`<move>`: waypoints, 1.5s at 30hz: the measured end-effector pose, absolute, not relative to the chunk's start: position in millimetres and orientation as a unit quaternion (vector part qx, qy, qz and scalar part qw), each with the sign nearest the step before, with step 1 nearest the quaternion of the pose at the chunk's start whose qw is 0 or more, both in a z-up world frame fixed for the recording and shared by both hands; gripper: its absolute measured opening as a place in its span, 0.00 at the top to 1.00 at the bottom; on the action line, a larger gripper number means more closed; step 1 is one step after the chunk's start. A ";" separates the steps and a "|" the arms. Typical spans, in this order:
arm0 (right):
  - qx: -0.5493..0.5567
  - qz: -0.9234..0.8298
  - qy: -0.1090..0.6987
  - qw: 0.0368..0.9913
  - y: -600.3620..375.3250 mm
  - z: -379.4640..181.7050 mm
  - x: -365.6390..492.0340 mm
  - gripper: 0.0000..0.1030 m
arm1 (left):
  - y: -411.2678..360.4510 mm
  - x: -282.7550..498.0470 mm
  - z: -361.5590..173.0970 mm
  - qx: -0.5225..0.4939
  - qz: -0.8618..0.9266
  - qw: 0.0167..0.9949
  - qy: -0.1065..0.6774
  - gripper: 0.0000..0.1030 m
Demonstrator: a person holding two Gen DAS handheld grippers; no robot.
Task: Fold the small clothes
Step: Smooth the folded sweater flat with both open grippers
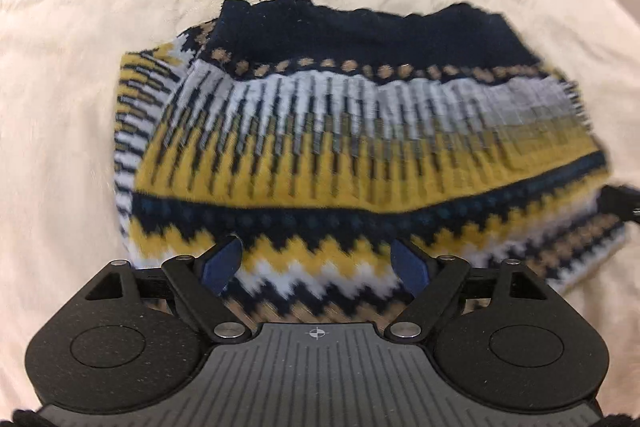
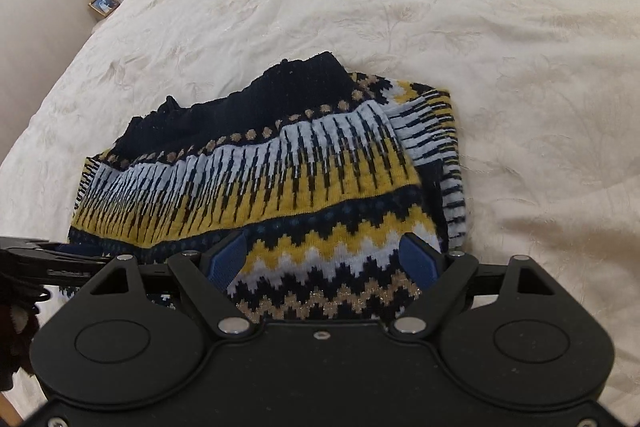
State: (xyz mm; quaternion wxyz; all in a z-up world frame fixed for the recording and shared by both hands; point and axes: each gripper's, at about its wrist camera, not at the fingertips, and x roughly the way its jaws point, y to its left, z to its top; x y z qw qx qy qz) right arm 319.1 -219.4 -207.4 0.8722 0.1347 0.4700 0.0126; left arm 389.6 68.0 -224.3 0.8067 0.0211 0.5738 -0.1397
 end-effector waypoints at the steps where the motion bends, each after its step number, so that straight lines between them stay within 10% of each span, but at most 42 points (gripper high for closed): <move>1: 0.136 0.013 0.471 0.871 -219.0 -208.0 318.4 0.17 | 68.2 385.0 -223.2 0.019 -0.142 0.806 0.574 0.21; 33: 0.230 -0.022 0.482 0.845 -271.3 -218.0 264.7 0.16 | 25.1 428.2 -230.4 -0.015 -0.114 0.791 0.601 0.20; 45: 0.286 0.024 0.502 0.816 -308.6 -240.6 300.6 0.13 | 1.2 445.7 -262.1 0.027 -0.097 0.765 0.636 0.00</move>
